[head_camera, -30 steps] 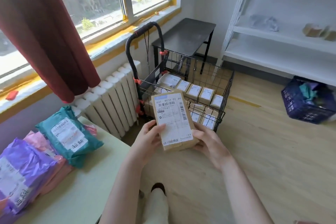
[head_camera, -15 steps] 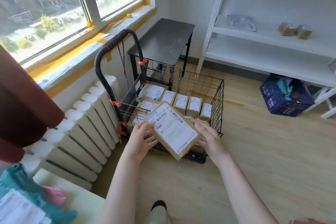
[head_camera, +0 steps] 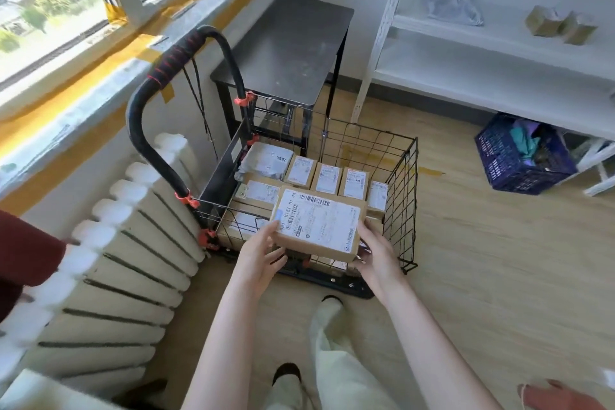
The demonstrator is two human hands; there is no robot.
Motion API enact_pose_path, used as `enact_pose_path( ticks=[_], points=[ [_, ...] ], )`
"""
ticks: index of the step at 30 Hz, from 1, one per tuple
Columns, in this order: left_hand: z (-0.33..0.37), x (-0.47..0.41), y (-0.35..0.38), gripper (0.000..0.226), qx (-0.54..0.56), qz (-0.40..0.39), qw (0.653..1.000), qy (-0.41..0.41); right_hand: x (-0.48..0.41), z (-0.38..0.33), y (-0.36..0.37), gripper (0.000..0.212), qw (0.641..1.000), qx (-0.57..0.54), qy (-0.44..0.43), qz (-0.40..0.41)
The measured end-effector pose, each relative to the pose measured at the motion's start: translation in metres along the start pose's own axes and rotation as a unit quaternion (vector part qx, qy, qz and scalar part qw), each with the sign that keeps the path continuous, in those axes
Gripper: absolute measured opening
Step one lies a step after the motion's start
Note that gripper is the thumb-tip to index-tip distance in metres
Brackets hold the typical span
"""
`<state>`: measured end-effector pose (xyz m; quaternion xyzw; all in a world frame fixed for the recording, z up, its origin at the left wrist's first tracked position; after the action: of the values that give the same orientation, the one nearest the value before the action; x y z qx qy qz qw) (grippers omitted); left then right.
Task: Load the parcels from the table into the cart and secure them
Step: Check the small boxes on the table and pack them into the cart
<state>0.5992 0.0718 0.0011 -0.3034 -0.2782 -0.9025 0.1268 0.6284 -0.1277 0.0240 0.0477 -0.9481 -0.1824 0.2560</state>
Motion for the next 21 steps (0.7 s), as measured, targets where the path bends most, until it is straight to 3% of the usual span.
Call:
enact_pose_path(
  ticks=[11,15,18,21],
  points=[
    [0.051,-0.119,0.052,0.016,-0.27,0.028,0.961,0.047,-0.146,-0.036,-0.042,0.027,0.998,0.038,0.036,-0.022],
    [0.052,-0.168,0.067,0.034,-0.333,0.059,0.939,0.055,-0.197,-0.025,-0.062,0.032,0.995,0.056,0.076,-0.031],
    [0.042,-0.21,0.068,0.035,-0.387,0.067,0.919,0.03,-0.234,-0.007,-0.079,0.049,0.993,0.068,0.099,-0.02],
    [0.027,-0.261,0.058,0.038,-0.463,0.071,0.884,-0.005,-0.271,0.022,-0.096,0.05,0.987,0.093,0.13,-0.009]
  ],
)
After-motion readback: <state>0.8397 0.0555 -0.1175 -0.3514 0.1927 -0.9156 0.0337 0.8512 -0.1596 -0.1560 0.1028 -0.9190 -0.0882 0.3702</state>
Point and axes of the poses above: each hand's wrist, its own x-axis away from the middle knuckle, its own y-axis out of the palm, z = x × y, the point moved 5 cm from there along -x, towards the middle knuckle, and after that the axes turned 5 degrees about -z, right-handed, at the moved point
